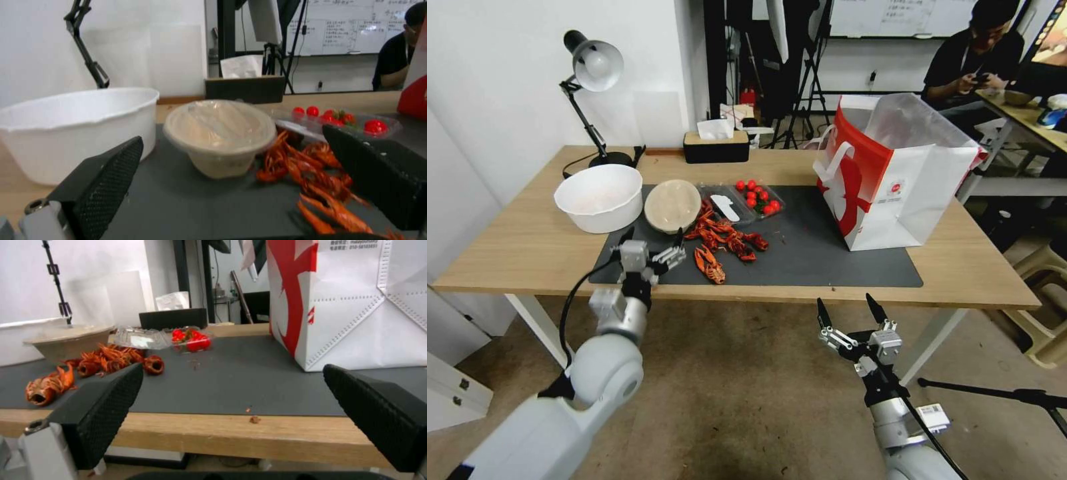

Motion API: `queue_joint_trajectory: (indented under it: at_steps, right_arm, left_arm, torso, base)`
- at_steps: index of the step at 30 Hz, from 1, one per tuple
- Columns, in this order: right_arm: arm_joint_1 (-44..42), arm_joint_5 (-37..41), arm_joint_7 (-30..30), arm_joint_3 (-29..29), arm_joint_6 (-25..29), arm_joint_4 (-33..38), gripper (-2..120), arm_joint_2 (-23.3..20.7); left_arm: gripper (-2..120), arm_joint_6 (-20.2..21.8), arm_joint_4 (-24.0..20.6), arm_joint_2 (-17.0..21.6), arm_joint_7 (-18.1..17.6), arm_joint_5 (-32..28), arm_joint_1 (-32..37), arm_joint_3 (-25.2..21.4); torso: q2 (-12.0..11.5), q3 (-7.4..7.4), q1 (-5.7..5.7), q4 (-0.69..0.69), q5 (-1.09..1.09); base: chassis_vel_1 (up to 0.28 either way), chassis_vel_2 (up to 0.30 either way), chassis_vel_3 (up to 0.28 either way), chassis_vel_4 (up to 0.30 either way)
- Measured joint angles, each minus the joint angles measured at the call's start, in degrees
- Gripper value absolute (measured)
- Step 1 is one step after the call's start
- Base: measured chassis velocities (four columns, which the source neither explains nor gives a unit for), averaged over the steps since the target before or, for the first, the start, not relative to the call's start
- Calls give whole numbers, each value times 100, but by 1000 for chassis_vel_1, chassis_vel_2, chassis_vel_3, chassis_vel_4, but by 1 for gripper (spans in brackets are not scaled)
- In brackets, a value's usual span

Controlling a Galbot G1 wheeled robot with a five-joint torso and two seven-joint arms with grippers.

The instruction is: Pick up the trash from the table and place it into the takeout bag.

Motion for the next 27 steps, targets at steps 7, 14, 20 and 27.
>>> queue_joint_trajectory:
  at_steps: [7, 14, 20, 27]
  right_arm:
    - [-7, 48, -8, 122, 6, 18, 100, -66]
    - [-28, 66, -17, 188, 18, 20, 100, -44]
    - [-47, 55, -20, 187, 25, 29, 100, -38]
    - [-69, 28, -24, 174, 31, 41, 100, -41]
  left_arm:
    - [100, -184, -137, -90, 257, 86, 551, -209]
    - [100, -415, -108, -258, 408, 232, 830, -309]
    - [100, -444, -102, -292, 531, 243, 952, -382]
    - [100, -507, -75, -271, 615, 183, 1033, -388]
  torso:
    - [0, 0, 1, -1, 1]
    - [0, 0, 1, 0, -1]
    - [-1, 0, 1, -1, 0]
    - [-1, 0, 1, -1, 0]
  base:
    - [0, 0, 0, 0]
    - [0, 0, 0, 0]
    - [0, 0, 0, 0]
    - [0, 0, 0, 0]
